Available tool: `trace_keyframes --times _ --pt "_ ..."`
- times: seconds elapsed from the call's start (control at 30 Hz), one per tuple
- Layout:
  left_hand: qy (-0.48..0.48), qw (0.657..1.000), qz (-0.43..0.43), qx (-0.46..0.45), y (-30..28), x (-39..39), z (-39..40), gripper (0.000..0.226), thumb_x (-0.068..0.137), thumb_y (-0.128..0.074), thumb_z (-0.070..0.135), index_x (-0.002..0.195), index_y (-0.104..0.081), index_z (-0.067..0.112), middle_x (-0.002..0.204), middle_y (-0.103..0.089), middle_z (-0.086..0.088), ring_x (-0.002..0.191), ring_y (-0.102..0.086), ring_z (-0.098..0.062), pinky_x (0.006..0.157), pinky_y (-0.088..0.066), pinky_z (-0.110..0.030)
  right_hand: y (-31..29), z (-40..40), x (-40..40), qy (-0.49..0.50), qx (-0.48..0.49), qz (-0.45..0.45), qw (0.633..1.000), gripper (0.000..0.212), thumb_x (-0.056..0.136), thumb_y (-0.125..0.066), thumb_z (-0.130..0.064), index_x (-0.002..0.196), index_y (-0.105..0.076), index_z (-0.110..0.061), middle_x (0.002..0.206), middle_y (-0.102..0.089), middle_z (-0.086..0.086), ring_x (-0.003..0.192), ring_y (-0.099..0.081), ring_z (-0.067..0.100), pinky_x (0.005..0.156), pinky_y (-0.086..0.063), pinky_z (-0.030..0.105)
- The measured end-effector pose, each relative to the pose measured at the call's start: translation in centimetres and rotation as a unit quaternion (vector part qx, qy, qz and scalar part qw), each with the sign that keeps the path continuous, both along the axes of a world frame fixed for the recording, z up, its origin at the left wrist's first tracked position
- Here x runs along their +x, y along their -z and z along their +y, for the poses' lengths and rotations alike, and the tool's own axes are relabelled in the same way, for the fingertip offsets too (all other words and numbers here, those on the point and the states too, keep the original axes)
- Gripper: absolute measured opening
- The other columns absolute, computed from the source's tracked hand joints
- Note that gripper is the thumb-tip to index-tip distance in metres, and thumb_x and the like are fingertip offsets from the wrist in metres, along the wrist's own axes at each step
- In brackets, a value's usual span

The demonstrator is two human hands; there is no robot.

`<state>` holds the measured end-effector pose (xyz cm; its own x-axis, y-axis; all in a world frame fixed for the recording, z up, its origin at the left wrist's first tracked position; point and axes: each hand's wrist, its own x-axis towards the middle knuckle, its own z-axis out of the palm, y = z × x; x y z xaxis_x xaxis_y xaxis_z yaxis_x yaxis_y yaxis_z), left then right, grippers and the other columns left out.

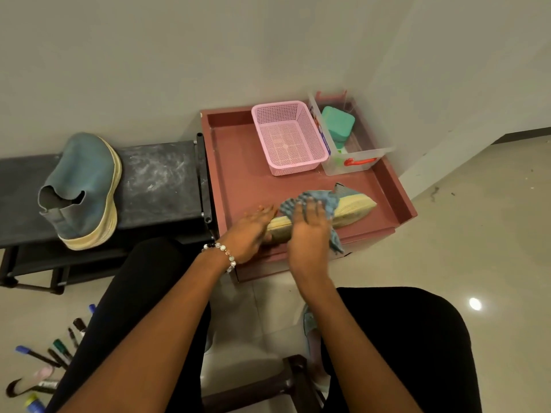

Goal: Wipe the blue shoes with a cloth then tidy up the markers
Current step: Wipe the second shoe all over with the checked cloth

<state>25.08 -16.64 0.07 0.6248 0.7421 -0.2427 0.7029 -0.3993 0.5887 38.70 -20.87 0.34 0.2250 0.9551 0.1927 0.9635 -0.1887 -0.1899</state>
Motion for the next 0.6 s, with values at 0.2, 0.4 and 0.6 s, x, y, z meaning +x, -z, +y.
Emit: trace_keyframes --times 0.2,0.4,0.6 --pt "-0.009 1.000 0.004 0.023 0.7 0.2 -1.0 0.073 0.084 -0.047 -0.007 0.150 -0.018 0.003 0.156 -0.021 -0.015 0.145 -0.019 -0.025 0.117 -0.018 -0.046 -1.1 -2.5 0.2 -0.168 0.017 -0.013 0.985 0.042 0.066 -0.061 0.000 0.107 -0.068 0.001 0.115 -0.065 0.023 0.107 -0.062 0.041 0.084 -0.050 0.060" --pt "-0.020 0.998 0.036 0.043 0.9 0.8 -1.9 0.070 0.084 -0.045 -0.011 0.148 -0.023 0.007 0.152 -0.033 -0.013 0.146 -0.015 -0.021 0.118 -0.013 -0.045 -1.2 -1.9 12.3 -0.104 -0.027 0.045 0.993 0.057 0.077 -0.066 0.006 0.132 -0.053 -0.006 0.141 -0.046 0.017 0.134 -0.039 0.035 0.113 -0.015 0.019" --pt "-0.016 0.998 0.035 0.058 0.7 0.7 -1.5 0.074 0.081 -0.044 -0.015 0.148 -0.023 0.007 0.151 -0.033 -0.014 0.146 -0.016 -0.024 0.117 -0.017 -0.046 -2.9 0.8 12.9 0.014 -0.028 0.123 0.992 0.041 0.091 -0.059 -0.013 0.131 -0.055 -0.004 0.132 -0.049 0.017 0.125 -0.045 0.027 0.097 -0.032 0.014"
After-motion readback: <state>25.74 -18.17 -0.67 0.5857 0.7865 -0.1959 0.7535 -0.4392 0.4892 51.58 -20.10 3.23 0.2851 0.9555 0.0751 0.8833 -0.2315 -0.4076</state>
